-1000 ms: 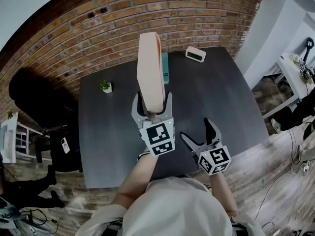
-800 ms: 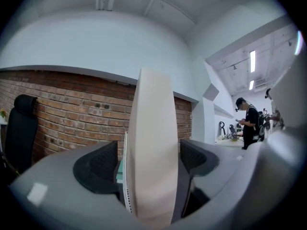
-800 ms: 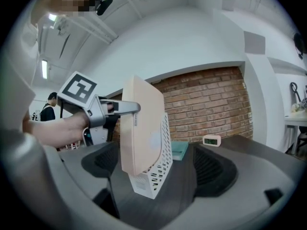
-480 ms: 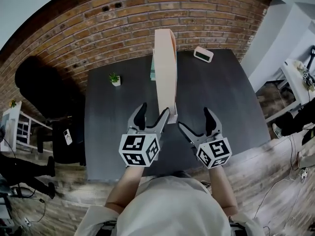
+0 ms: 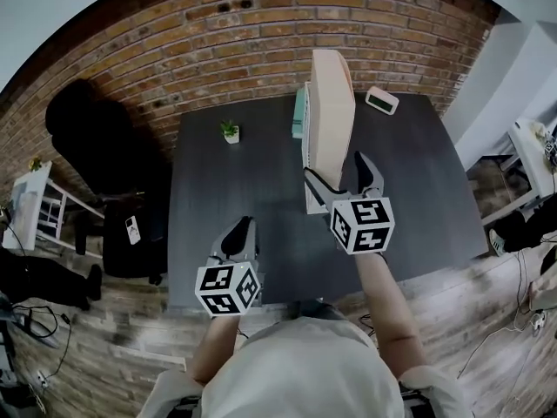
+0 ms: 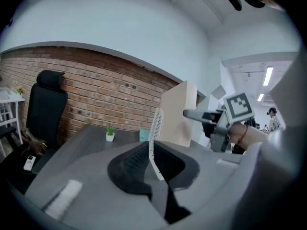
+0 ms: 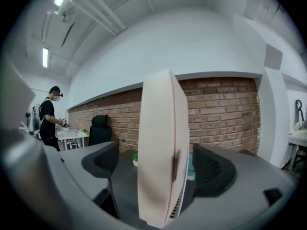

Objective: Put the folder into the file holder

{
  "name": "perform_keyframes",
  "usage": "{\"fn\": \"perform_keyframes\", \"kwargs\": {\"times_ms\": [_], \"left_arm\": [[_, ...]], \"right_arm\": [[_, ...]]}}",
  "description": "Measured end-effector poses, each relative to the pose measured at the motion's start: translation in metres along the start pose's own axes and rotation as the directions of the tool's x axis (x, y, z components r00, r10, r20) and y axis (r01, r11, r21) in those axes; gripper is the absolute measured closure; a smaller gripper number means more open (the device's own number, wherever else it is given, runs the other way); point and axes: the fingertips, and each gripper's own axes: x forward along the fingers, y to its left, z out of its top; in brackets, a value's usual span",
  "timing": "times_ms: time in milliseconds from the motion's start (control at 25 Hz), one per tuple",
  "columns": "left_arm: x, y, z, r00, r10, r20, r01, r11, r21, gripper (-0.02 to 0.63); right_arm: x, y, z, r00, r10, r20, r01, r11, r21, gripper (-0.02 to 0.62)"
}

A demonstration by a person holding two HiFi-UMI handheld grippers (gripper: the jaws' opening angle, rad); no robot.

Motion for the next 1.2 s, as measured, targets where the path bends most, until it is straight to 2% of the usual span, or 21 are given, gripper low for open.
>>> {"fn": "perform_keyframes", "kwargs": {"times_ms": [80, 240, 400, 520, 720, 880, 1080, 1200], "left_arm": [[-0.014, 0.012, -0.013, 1.0, 0.017, -0.023, -0.017, 1.0, 0.007, 0.582], [-0.033, 0.03, -0.036, 0.997, 0.031, -0.072, -0.031, 1.0, 0.001, 0.584], [-0.046, 0.038, -0.05, 0.994, 0.028, -0.103, -0.028, 1.0, 0.001, 0.595], [-0.054, 0.043, -0.056, 0.992, 0.028, -0.119, -0.028, 1.0, 0.002, 0.595], [-0.063, 0.05, -0.064, 0.991, 0.026, -0.134, -0.028, 0.999, -0.018, 0.595], [-0.063, 0.048, -0.063, 0.992, 0.018, -0.128, -0.022, 1.0, -0.023, 0.595], [-0.059, 0.044, -0.057, 0.993, 0.006, -0.114, -0.007, 1.0, -0.014, 0.595], [-0.056, 0.039, -0.054, 0.994, 0.0, -0.108, -0.002, 1.0, -0.013, 0.595]], "right_arm": [[0.015, 0.0, 0.012, 0.999, -0.04, -0.001, 0.04, 0.999, -0.009, 0.133], [0.037, -0.005, 0.032, 0.993, -0.116, 0.002, 0.116, 0.993, -0.011, 0.135], [0.054, -0.013, 0.043, 0.981, -0.189, -0.041, 0.187, 0.982, -0.032, 0.14], [0.065, -0.024, 0.054, 0.967, -0.243, -0.073, 0.241, 0.97, -0.033, 0.21], [0.066, -0.035, 0.058, 0.94, -0.323, -0.112, 0.322, 0.946, -0.03, 0.261], [0.06, -0.046, 0.057, 0.932, -0.344, -0.114, 0.345, 0.938, -0.013, 0.299], [0.052, -0.051, 0.057, 0.939, -0.326, -0.107, 0.328, 0.945, 0.006, 0.33], [0.046, -0.048, 0.065, 0.945, -0.322, -0.06, 0.323, 0.946, -0.002, 0.336]]}}
